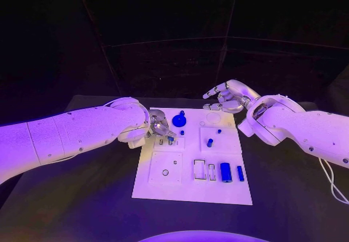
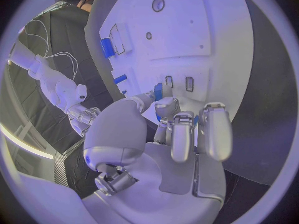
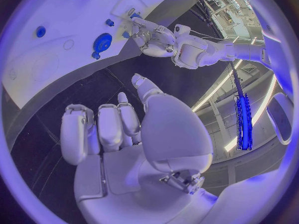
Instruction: Assemble the parts on the task board
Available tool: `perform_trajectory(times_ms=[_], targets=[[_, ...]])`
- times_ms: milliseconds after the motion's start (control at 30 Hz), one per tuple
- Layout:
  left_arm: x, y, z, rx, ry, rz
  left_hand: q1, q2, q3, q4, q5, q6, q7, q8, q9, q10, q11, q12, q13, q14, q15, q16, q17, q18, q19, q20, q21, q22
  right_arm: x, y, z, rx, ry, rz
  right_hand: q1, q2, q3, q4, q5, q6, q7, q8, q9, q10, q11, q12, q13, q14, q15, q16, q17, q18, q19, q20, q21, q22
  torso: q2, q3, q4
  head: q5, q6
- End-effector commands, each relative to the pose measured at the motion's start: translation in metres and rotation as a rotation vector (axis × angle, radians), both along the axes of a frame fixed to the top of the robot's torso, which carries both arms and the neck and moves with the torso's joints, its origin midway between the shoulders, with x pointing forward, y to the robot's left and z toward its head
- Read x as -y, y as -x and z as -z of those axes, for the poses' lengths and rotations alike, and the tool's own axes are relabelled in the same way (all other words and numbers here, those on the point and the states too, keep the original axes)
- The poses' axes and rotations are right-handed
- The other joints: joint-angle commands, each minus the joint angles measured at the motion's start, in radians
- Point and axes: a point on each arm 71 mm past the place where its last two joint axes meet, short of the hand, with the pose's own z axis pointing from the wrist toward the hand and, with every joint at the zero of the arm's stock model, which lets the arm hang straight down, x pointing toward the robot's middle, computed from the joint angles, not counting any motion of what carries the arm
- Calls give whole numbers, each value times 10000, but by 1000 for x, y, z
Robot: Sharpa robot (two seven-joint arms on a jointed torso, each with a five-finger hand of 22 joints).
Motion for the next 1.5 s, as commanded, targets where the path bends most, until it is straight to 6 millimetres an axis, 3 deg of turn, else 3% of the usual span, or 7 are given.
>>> perform_trajectory(times_ms=[33, 367, 633, 1500], targets=[[-1, 1, -3, 419, 358, -297, -102, -20, 1642, -1543, 14, -5, -92, 52, 38, 94, -11, 77, 50, 1057, -20, 31, 2633, -1, 94, 1, -33, 29, 0, 0, -1, -25, 42, -59, -11, 119, -72, 1, 67, 30, 18, 25, -3, -28, -4, 2, 9, 41, 14, -45, 17, -18, -72, 1, -41, -12, -5, -3, 6, 12, -21], [-3, 11, 3, 824, 279, -362, -164, -100, 1837, -1633, 9, -23, -100, 93, 106, 90, -20, 79, 34, 1057, -31, 31, 2633, -5, 109, -9, -18, 58, 3, 0, 0, -37, 66, -19, -16, 120, -82, 5, 80, 30, 17, 30, -4, -32, -4, -2, 3, 43, 13, -44, 21, -18, -72, -1, -42, -14, -13, 22, 65, 34, -77], [-3, 15, 9, 1328, -94, -268, -174, -129, 1888, -1665, 7, -26, -102, 106, 127, 98, -22, 94, 49, 1057, -34, 31, 2633, -17, 129, -12, 15, 119, 4, -1, 0, -48, 77, -27, -16, 120, -82, 5, 80, 30, 17, 30, -4, -32, -4, -2, 3, 43, 13, -44, 21, -18, -72, -1, -42, -14, 3, 16, 33, 84, -106], [-2, 19, 17, 1825, -654, -100, -231, -140, 1929, -1642, -2, -21, -99, 128, 154, 125, -19, 140, 96, 1057, -34, 31, 2633, -33, 159, -15, 61, 203, 3, -1, 0, -69, 92, -67, -25, 121, -91, 12, 88, 28, 17, 34, -5, -37, -4, -8, -6, 43, 13, -47, 16, -17, -74, -2, -45, -21, 4, 16, 36, 102, -215]])
